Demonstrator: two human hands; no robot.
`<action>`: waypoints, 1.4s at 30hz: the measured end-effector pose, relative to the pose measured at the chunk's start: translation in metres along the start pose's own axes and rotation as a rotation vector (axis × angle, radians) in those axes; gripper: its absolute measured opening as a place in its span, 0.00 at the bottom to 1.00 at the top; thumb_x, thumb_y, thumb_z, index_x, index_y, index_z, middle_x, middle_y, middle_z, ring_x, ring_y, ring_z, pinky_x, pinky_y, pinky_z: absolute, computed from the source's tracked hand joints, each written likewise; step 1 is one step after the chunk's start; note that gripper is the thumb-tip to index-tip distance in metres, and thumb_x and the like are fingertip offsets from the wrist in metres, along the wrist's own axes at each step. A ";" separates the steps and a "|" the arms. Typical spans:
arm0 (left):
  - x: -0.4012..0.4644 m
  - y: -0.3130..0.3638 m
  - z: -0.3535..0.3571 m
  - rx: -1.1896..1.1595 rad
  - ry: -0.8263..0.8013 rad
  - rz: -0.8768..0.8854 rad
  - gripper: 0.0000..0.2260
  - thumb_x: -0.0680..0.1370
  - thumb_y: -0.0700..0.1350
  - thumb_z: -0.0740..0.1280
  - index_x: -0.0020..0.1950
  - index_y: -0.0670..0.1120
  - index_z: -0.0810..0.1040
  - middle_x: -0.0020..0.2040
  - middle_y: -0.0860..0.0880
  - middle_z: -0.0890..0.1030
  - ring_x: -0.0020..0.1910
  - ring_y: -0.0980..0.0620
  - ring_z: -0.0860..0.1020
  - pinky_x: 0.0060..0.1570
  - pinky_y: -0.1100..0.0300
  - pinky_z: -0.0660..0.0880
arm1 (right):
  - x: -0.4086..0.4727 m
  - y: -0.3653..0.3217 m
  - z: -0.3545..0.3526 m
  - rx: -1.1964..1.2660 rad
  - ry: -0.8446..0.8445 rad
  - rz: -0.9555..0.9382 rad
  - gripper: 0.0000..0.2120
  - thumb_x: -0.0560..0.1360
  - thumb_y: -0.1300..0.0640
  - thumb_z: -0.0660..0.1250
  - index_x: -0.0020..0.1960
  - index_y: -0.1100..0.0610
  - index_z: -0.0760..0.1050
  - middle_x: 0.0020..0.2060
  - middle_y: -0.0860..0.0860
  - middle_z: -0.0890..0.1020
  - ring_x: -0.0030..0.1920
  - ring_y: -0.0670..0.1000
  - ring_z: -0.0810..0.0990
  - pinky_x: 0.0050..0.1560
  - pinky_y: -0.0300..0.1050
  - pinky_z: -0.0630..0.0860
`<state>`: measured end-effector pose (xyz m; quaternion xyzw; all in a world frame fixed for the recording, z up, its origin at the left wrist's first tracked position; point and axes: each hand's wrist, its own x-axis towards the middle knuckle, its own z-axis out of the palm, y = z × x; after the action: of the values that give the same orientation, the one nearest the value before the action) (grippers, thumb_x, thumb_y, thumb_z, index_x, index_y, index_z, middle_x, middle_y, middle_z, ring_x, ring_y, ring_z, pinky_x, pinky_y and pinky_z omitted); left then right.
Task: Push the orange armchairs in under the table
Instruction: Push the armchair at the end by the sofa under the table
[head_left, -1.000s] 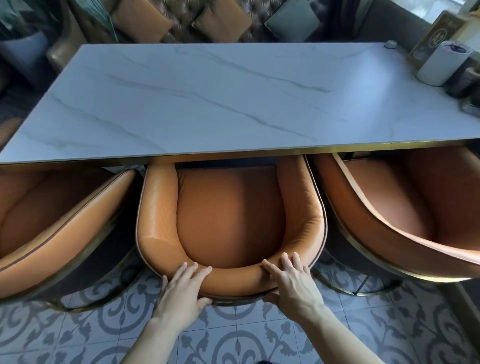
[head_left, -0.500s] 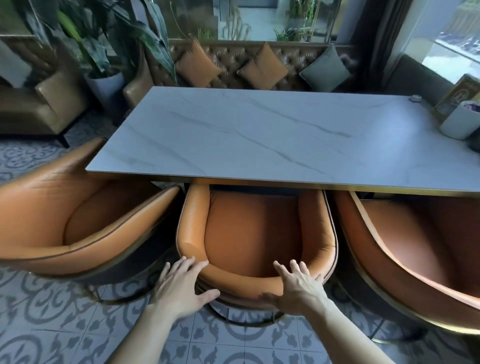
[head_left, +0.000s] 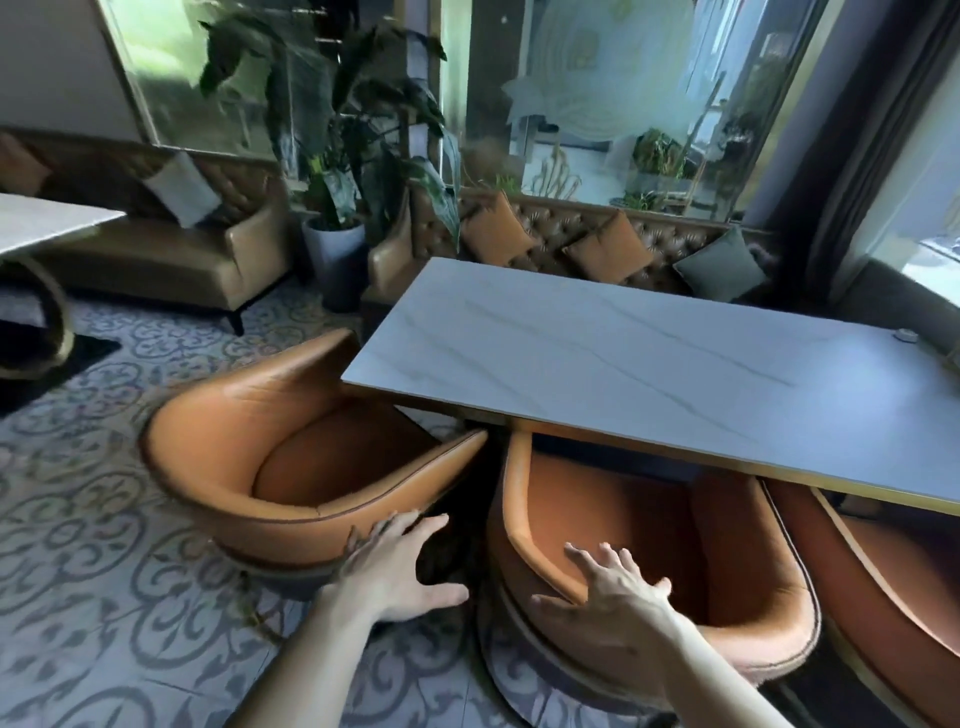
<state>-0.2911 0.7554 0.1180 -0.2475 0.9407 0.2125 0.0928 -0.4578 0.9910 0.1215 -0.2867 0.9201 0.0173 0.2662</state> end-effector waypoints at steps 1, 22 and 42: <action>-0.007 -0.021 -0.009 -0.006 0.018 -0.010 0.46 0.63 0.77 0.63 0.77 0.65 0.52 0.80 0.53 0.54 0.78 0.49 0.52 0.75 0.41 0.50 | 0.000 -0.024 0.001 -0.001 0.006 -0.014 0.61 0.52 0.10 0.48 0.80 0.35 0.49 0.82 0.50 0.54 0.81 0.55 0.50 0.72 0.78 0.54; 0.035 -0.402 -0.103 -0.186 0.040 -0.265 0.44 0.66 0.71 0.67 0.77 0.64 0.50 0.79 0.53 0.54 0.76 0.48 0.58 0.71 0.46 0.61 | 0.196 -0.420 0.030 -0.016 -0.094 -0.357 0.52 0.67 0.21 0.64 0.82 0.42 0.48 0.82 0.55 0.54 0.81 0.57 0.52 0.75 0.68 0.61; 0.214 -0.599 -0.175 0.169 -0.232 0.175 0.46 0.69 0.67 0.71 0.78 0.62 0.48 0.80 0.53 0.51 0.78 0.52 0.48 0.77 0.49 0.44 | 0.298 -0.590 0.071 0.184 -0.154 -0.037 0.52 0.68 0.24 0.68 0.82 0.43 0.51 0.81 0.55 0.58 0.80 0.57 0.55 0.76 0.61 0.62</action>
<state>-0.1845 0.1148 0.0020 -0.1296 0.9562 0.1670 0.2025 -0.3139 0.3574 -0.0174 -0.2760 0.8893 -0.0501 0.3613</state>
